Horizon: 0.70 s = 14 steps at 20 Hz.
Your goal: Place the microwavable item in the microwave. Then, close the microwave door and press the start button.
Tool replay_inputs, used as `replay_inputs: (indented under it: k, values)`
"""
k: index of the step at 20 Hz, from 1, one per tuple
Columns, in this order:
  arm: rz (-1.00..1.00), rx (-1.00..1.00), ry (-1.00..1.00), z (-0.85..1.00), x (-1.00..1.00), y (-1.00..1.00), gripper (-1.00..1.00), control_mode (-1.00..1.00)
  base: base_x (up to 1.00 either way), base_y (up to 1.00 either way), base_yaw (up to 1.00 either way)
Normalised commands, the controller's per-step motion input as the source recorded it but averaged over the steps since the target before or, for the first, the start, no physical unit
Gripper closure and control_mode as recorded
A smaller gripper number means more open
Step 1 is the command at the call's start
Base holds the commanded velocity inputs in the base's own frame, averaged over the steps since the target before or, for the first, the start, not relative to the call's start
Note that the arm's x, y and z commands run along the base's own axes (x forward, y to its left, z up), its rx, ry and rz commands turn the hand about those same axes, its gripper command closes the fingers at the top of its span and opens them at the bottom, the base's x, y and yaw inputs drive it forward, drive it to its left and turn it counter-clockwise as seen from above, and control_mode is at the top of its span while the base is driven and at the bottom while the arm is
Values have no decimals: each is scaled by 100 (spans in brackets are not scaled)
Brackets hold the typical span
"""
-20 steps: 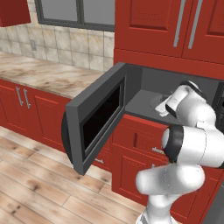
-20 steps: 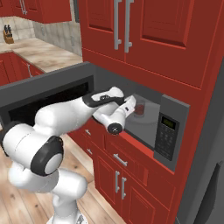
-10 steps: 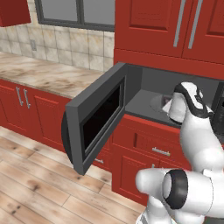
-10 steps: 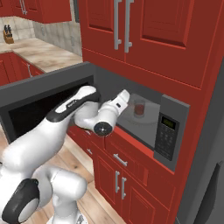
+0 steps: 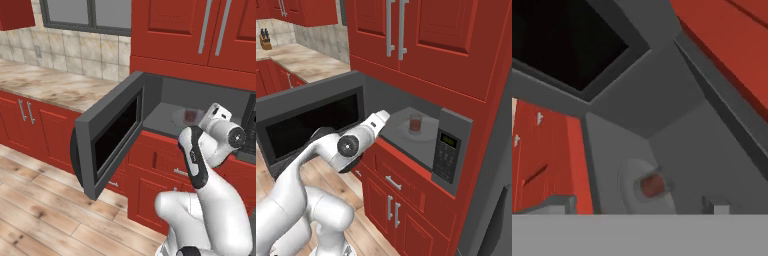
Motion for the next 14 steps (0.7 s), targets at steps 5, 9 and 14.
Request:
replay_inputs:
  k: [5,9,14]
  values:
    - [9,-24,44,42,-63,1,-100,-100,0,0,0]
    - [13,-29,44,27,-48,20,-100,-100,0,0,0]
    - [9,-38,32,-23,-40,78,-100,-100,0,0,0]
